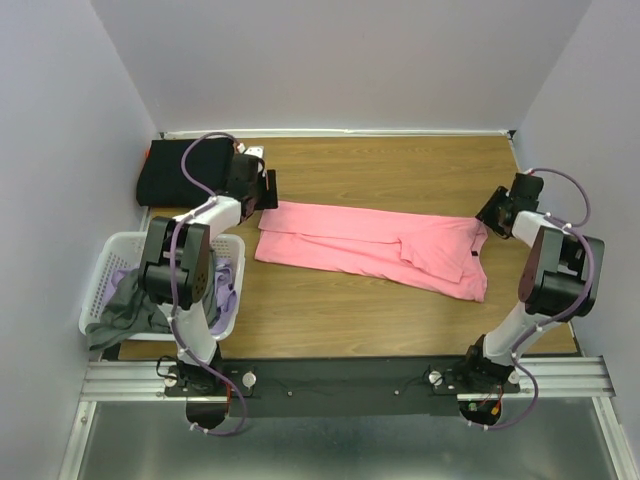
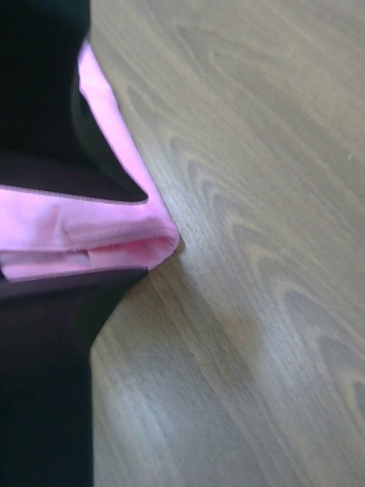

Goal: Fold and stack the t-shirts
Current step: Fold the tshirt

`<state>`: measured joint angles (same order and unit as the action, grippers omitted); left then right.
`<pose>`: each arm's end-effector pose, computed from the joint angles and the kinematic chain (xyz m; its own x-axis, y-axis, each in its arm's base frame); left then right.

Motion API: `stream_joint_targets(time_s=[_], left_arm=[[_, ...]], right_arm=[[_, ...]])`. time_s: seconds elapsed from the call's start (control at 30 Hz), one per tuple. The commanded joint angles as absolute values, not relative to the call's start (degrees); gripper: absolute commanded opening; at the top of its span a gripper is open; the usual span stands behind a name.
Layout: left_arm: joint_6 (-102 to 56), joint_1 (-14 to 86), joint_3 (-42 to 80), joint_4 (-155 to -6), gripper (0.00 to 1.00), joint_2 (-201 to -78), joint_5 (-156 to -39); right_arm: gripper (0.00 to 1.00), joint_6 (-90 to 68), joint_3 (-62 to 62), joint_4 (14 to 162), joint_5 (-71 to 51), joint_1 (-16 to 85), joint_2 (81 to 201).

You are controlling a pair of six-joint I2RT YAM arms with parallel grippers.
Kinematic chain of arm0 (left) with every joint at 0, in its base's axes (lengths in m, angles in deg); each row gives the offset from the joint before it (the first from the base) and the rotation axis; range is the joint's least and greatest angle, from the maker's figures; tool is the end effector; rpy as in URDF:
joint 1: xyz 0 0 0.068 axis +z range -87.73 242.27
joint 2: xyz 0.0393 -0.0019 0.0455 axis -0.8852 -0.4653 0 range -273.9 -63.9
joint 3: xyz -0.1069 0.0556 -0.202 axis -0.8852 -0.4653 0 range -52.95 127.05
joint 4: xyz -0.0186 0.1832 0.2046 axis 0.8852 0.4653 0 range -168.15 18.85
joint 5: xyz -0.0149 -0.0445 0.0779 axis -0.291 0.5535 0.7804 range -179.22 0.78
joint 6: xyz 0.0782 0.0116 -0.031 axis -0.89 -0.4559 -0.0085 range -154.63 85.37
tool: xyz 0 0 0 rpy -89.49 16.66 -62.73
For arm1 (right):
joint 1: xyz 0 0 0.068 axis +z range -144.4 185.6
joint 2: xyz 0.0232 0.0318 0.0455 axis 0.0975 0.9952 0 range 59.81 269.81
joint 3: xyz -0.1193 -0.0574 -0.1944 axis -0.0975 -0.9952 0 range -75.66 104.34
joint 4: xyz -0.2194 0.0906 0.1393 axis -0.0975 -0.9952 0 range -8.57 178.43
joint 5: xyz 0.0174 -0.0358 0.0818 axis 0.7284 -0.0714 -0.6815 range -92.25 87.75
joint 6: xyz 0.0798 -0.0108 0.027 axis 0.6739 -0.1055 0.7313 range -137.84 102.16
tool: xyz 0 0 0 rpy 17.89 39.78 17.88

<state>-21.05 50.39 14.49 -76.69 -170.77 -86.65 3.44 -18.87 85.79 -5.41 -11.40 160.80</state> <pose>0.4276 -0.0865 0.1129 -0.6631 -0.1003 -0.7418 0.0172 0.9887 -0.1490 0.3766 -0.1108 0.0879 -0.5571 0.5492 -0.6229 0.4915 0.8227 0.2858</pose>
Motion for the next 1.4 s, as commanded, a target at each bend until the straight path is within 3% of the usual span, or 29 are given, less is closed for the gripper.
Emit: stream_joint_targets(time_s=[0.0, 0.13, 0.33, 0.47, 0.63, 1.37], left_arm=[[-20.8, 48.3, 13.4, -77.8, 0.77, -163.4, -83.1], [-20.1, 43.6, 12.4, -77.9, 0.77, -158.7, -79.1], [-19.4, 34.1, 6.0, -85.8, 0.77, -153.4, -78.6], [-18.0, 32.4, -6.1, -97.6, 0.77, -151.3, -83.8], [-17.0, 31.6, -11.8, -108.2, 0.77, -152.8, -87.4], [-14.6, 31.2, -16.2, -117.4, 0.76, -166.9, -87.2]], right_arm=[[0.56, 3.1, -20.9, 86.1, -3.9, -11.8, 154.5], [0.68, 3.7, -23.4, 85.9, -2.5, -8.3, 149.8], [0.69, 5.9, -27.9, 86.0, -4.9, -2.2, 144.1], [0.69, 7.0, -32.3, 85.8, -7.0, 0.3, 140.2], [0.69, 7.7, -36.8, 85.9, -7.7, 0.8, 138.1], [0.7, 8.3, -25.0, 85.9, -2.7, 0.7, 159.6]])
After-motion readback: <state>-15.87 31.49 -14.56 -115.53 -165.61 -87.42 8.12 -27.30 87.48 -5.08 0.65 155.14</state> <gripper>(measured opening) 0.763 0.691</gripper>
